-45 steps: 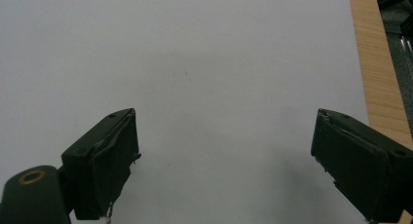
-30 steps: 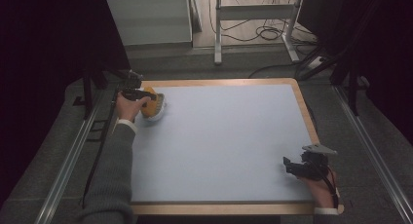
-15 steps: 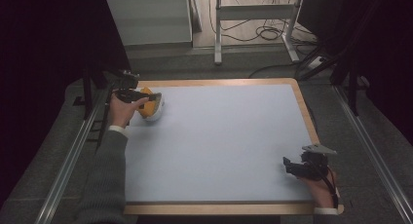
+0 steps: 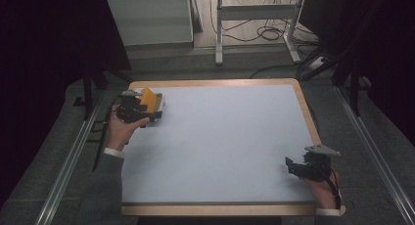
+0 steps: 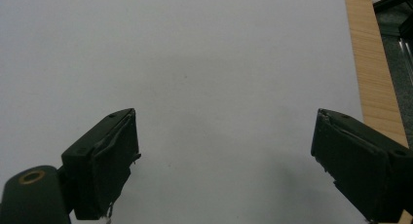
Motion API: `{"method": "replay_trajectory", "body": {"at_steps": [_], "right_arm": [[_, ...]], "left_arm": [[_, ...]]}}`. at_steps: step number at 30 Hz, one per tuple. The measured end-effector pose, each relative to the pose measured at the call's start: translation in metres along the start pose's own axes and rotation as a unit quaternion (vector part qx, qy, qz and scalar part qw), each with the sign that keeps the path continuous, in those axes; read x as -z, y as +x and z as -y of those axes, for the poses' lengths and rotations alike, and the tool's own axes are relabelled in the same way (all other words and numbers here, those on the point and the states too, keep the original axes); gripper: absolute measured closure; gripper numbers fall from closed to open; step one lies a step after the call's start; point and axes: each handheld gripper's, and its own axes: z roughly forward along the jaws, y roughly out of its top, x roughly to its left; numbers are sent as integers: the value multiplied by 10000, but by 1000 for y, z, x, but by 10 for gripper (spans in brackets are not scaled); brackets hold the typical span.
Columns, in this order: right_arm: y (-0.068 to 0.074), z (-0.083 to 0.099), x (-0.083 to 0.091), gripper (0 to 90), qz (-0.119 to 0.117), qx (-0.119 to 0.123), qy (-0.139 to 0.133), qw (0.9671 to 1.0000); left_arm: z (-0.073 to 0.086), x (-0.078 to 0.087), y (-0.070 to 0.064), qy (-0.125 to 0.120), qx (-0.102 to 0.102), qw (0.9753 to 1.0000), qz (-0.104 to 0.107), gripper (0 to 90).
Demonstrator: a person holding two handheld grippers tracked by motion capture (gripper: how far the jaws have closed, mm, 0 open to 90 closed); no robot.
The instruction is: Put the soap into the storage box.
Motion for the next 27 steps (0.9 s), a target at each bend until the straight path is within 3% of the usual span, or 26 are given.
{"method": "replay_trajectory", "body": {"at_steps": [10,12,15,23,24,27], "right_arm": [[1,-1,1,101,-30,35,-21,10000],[2,-1,0,101,-29,48,-17,10000],[2,-1,0,101,-32,67,-10,10000],[4,-2,2,101,-30,92,-119,9999],[5,-2,2,101,-32,100,-124,9999],[5,-2,1,101,-38,119,-124,9998]], "left_arm": [[44,9,-20,-33,12,9995,326,258],[55,11,-24,33,-125,9990,431,253],[67,13,-29,-1,-144,9984,546,255],[93,11,-35,66,2,9982,590,257],[94,7,-35,194,-90,9983,544,255],[94,7,-34,190,-76,9988,434,252]]}}
